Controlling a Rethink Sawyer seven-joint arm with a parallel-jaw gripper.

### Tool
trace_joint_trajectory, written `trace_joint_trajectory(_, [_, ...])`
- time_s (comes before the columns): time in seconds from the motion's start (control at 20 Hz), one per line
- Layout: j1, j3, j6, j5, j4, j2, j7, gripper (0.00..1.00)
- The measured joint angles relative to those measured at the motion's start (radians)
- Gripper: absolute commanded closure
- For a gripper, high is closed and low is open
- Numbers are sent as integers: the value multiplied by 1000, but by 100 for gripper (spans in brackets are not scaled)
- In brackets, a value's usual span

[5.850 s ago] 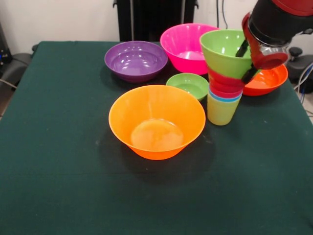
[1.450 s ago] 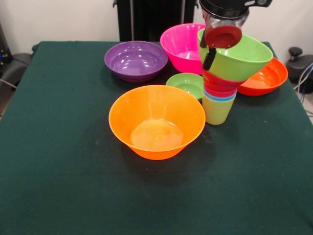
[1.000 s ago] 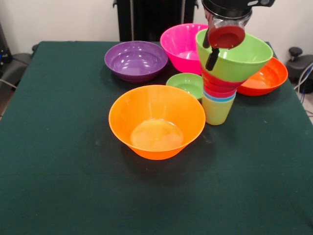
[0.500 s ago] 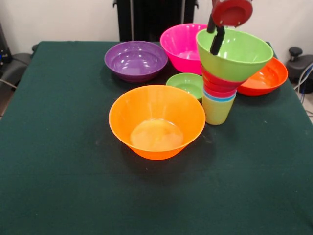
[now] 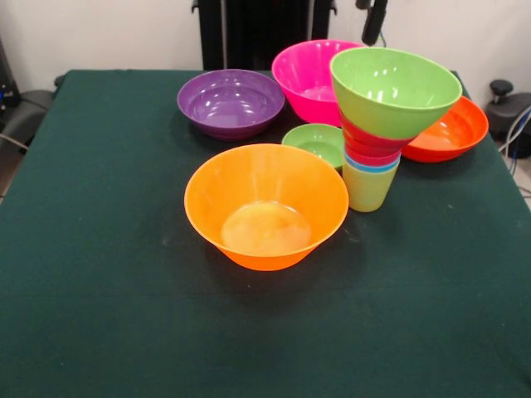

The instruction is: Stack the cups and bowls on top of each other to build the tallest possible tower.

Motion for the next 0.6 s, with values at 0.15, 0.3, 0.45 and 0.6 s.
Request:
trace_joint_trajectory(0.15, [-5, 1, 1, -19, 0, -13, 0, 0])
trace_joint_trajectory(0.3, [-13, 2, 1, -46, 0, -29, 0, 0])
trace_joint_trajectory(0.45, [-25, 9, -5, -75, 2, -44, 0, 0])
trace_joint_trajectory(0.6, [-40, 29, -41, -104, 15, -61, 0, 0])
